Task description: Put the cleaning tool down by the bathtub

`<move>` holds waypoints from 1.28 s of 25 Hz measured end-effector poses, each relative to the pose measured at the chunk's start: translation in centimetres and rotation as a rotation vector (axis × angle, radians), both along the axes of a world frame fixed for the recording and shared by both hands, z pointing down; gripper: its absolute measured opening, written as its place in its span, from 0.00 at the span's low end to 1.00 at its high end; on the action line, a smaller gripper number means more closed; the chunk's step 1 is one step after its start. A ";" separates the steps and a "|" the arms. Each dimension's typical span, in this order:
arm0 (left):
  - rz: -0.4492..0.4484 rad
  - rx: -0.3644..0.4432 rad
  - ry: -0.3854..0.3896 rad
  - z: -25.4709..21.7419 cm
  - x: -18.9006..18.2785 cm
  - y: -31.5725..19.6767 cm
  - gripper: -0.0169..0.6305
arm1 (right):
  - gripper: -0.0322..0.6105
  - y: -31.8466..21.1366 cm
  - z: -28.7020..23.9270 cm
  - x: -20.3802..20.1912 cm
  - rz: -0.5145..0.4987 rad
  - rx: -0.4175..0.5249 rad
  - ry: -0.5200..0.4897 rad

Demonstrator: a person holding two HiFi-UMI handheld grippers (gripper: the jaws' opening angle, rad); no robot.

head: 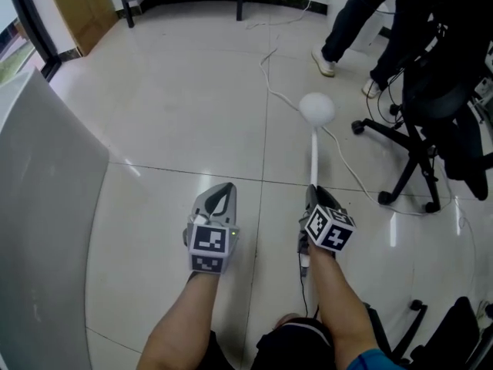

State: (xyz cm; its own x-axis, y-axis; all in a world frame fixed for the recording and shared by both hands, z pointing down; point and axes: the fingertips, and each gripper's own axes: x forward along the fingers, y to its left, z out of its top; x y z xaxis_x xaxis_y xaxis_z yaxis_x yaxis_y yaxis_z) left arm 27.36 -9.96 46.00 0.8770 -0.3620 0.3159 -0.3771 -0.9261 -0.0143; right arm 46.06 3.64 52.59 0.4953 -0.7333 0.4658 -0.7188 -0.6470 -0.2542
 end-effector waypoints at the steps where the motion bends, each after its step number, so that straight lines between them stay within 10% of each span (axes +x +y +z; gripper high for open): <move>1: -0.009 0.010 0.012 -0.8 -0.4 -0.3 0.02 | 0.21 -0.2 -2.6 -0.5 -0.020 0.029 0.043; 13: -0.144 0.169 0.229 -14.1 -5.8 -1.6 0.02 | 0.21 -1.5 -22.9 -6.9 -0.190 0.231 0.264; 24: -0.305 0.360 0.104 -19.0 -19.8 -4.1 0.02 | 0.21 -7.6 -27.3 -18.0 -0.411 0.410 0.223; 32: -0.466 0.267 0.205 -21.1 -27.5 -7.2 0.02 | 0.21 -10.7 -31.0 -25.5 -0.557 0.549 0.254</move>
